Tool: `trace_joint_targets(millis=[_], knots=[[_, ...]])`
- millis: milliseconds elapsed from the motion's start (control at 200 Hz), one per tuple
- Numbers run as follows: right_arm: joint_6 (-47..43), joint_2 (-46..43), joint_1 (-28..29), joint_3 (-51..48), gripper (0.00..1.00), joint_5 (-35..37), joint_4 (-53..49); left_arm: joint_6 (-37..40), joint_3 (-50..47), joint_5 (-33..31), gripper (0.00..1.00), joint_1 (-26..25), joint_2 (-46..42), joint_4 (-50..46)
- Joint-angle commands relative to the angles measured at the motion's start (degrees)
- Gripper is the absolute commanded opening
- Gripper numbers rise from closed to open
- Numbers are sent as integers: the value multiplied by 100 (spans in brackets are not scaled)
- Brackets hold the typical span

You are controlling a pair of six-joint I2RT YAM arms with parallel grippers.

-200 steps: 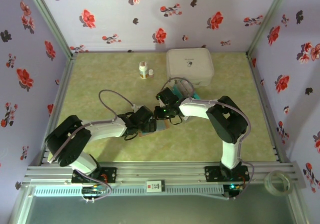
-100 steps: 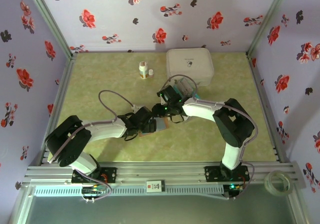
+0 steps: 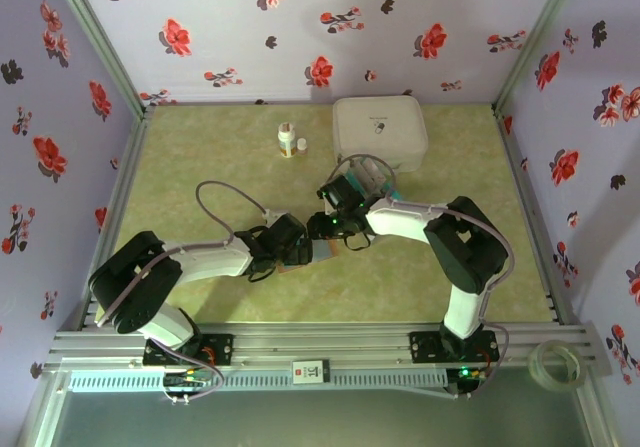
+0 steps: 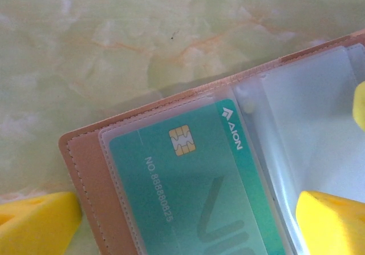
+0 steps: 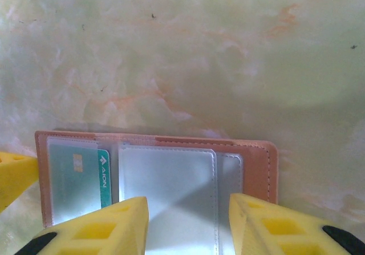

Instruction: Put the credit cards into the card holder

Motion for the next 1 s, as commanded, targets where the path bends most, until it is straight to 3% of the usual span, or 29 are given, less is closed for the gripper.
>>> trace_joint_targets(millis=[0, 655, 995], knots=[[129, 105, -24, -100, 41, -67, 104, -111, -292, 127, 100, 47, 290, -100], [385, 89, 2, -111, 34, -555, 413, -81, -277, 121, 100, 45, 294, -97], [-299, -55, -102, 176, 15, 186, -364, -20, -222, 120, 100, 46, -11, -256]])
